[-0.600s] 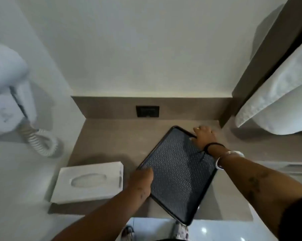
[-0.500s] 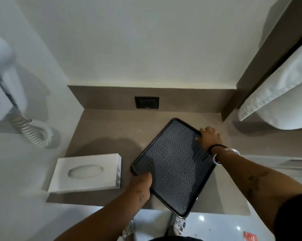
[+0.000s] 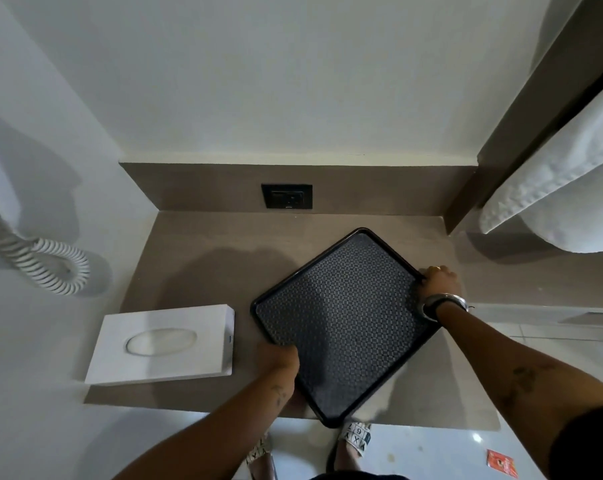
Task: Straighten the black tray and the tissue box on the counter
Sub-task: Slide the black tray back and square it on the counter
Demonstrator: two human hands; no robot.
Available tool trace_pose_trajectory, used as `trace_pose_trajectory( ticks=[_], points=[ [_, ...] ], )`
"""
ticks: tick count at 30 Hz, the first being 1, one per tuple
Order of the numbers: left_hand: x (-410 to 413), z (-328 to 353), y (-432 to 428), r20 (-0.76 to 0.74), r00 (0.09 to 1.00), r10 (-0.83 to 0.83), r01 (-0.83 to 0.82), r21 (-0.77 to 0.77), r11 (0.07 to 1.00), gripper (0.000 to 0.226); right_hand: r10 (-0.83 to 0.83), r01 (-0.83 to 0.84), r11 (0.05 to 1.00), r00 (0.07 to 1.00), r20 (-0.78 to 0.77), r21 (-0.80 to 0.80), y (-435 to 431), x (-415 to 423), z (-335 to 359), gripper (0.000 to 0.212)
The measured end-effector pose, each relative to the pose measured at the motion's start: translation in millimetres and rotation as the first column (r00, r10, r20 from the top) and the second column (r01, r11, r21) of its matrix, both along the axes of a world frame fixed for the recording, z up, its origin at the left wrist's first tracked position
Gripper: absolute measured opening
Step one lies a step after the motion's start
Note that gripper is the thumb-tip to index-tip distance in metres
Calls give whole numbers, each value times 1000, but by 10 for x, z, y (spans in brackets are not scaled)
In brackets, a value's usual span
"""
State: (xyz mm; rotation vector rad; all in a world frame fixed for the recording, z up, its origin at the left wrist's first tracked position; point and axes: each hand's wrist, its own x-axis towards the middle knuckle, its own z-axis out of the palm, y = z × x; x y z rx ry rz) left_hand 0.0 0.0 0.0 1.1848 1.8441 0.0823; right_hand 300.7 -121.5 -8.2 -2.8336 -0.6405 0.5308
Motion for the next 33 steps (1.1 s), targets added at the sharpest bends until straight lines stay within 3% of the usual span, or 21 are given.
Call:
trace_pose_trajectory(
  ticks=[3, 6, 11, 15, 22, 25, 27, 30, 33],
  points=[
    [109, 124, 347, 62, 988, -138, 120, 234, 965, 27, -177, 188, 970, 981, -84, 154, -160, -109, 44, 26],
    [207, 234, 737, 84, 957, -279, 252, 241, 937, 12, -306, 332, 918, 941, -147, 218, -306, -363, 38, 24],
    [275, 254, 1100, -14, 899, -437, 418, 321, 850, 10, -453, 533, 793, 839, -300, 294, -342, -804, -125, 23],
    [202, 172, 1193, -53, 857, -513, 500, 328, 801, 8, -463, 549, 785, 828, -317, 288, -296, -892, -216, 22],
    [192, 71, 1240, -43, 864, -501, 489, 306, 817, 14, -435, 496, 826, 863, -258, 267, -271, -866, -292, 25],
    [206, 62, 1144, -209, 838, -504, 545, 363, 756, 35, -418, 436, 876, 900, -126, 208, -280, -971, -195, 28],
    [185, 76, 1005, -299, 791, -534, 611, 440, 658, 57, -369, 356, 918, 928, 49, 173, -302, -1149, -135, 44],
    [18, -6, 626, -400, 657, -639, 739, 508, 442, 77, -98, 50, 982, 957, 272, 180, -342, -1530, -129, 69],
    [-269, -185, 176, -433, 481, -762, 826, 514, 229, 84, 230, -265, 960, 931, 282, 92, -369, -1861, -257, 81]
  ],
)
